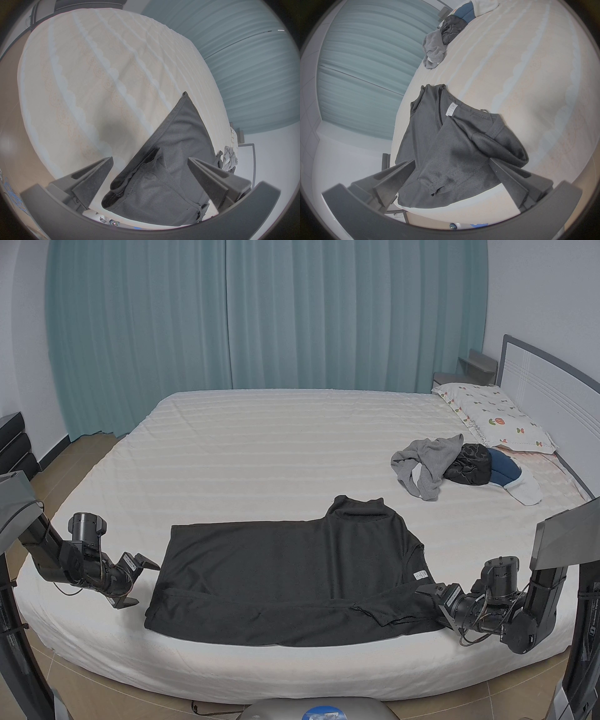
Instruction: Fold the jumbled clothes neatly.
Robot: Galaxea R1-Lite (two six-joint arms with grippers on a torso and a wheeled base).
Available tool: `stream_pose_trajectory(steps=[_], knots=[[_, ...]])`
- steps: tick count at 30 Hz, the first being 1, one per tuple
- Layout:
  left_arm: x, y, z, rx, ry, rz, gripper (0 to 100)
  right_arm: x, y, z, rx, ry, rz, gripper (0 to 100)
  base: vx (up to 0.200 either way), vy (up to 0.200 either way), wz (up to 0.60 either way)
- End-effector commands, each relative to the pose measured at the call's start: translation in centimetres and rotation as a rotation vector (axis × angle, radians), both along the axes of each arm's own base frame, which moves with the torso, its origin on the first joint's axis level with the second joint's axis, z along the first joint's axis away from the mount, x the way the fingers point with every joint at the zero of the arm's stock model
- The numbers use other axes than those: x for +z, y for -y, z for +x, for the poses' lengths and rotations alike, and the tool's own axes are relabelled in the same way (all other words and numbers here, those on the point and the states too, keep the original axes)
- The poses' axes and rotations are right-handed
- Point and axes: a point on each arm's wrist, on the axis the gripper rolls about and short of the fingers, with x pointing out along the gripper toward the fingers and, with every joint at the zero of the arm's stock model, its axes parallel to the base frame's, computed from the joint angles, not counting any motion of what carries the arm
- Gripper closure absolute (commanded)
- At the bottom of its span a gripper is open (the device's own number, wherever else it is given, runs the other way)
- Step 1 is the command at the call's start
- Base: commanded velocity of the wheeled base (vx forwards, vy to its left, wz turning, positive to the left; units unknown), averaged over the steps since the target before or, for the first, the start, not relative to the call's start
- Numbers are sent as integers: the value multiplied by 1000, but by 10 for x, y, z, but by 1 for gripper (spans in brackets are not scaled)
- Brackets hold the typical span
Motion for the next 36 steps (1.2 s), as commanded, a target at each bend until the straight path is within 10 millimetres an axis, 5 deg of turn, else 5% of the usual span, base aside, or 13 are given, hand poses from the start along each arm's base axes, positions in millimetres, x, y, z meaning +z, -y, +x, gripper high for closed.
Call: stream_pose_trajectory(steps=[1, 14, 15, 36], knots=[[0, 0, 0, 1, 1, 0, 0, -2, 2, -1, -7, -9, -2, 0, 0, 0, 0], [0, 0, 0, 0, 1, 1, 0, -6, 5, 5, -28, 1, -15, 0, 0, 0, 0], [0, 0, 0, 0, 1, 1, 0, -5, 5, 5, -28, 3, -15, 100, 0, 0, 0], [0, 0, 0, 1, -1, 2, 0, 12, 7, -8, -21, 20, -15, 100, 0, 0, 0]])
